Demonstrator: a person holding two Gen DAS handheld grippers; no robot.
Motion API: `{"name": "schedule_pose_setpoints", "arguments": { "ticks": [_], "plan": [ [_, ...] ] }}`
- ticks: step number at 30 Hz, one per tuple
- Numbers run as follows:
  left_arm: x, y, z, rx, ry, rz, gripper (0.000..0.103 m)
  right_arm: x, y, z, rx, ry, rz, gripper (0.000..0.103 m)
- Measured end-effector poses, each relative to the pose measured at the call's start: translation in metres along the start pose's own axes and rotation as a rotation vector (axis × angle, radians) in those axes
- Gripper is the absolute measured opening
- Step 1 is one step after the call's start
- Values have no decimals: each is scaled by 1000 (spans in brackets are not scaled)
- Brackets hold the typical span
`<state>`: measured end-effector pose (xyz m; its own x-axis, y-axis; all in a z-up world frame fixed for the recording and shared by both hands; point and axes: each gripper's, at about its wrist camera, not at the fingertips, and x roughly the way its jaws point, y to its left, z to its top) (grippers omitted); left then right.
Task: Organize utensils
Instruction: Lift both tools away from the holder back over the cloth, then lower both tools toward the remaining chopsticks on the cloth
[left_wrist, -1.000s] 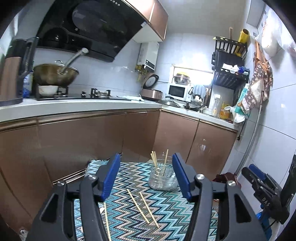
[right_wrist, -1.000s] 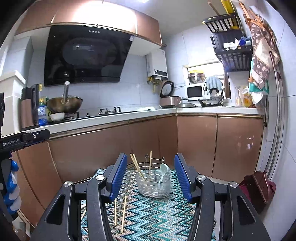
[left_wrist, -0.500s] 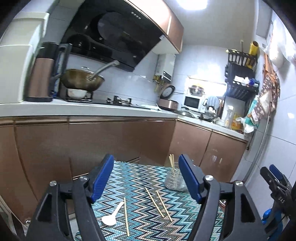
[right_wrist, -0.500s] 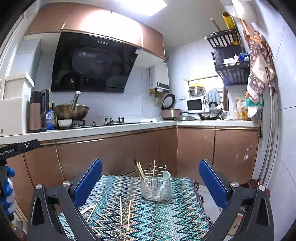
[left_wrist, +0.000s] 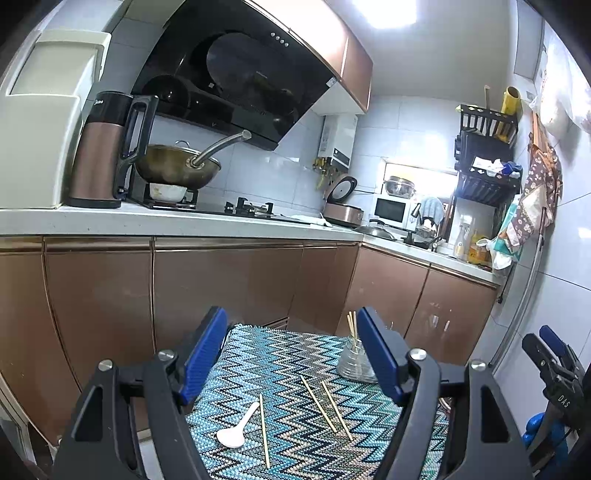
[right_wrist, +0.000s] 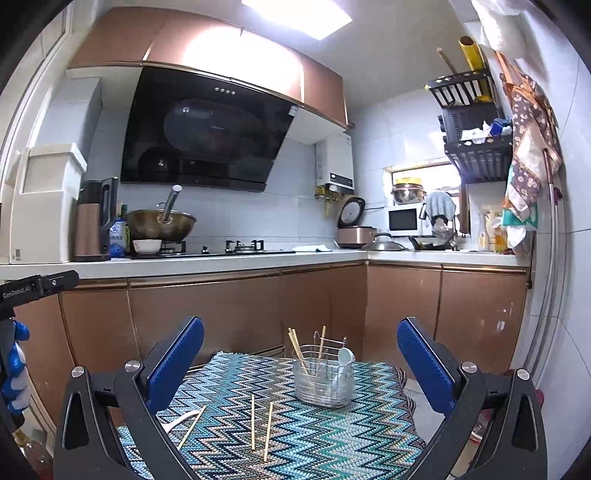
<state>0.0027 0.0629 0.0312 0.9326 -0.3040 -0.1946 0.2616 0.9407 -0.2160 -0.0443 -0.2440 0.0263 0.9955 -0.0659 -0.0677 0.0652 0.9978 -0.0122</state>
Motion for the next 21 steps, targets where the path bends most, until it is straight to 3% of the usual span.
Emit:
{"name": "schedule_pose_setpoints", "arguments": {
  "ticks": [10, 21],
  "plan": [
    [13, 17, -2, -57, 32, 22, 72, 7, -14, -7, 50, 14, 43, 103],
    [42, 21, -11, -68, 115, 22, 72, 39, -19, -25, 66, 178, 65, 103]
  ]
}}
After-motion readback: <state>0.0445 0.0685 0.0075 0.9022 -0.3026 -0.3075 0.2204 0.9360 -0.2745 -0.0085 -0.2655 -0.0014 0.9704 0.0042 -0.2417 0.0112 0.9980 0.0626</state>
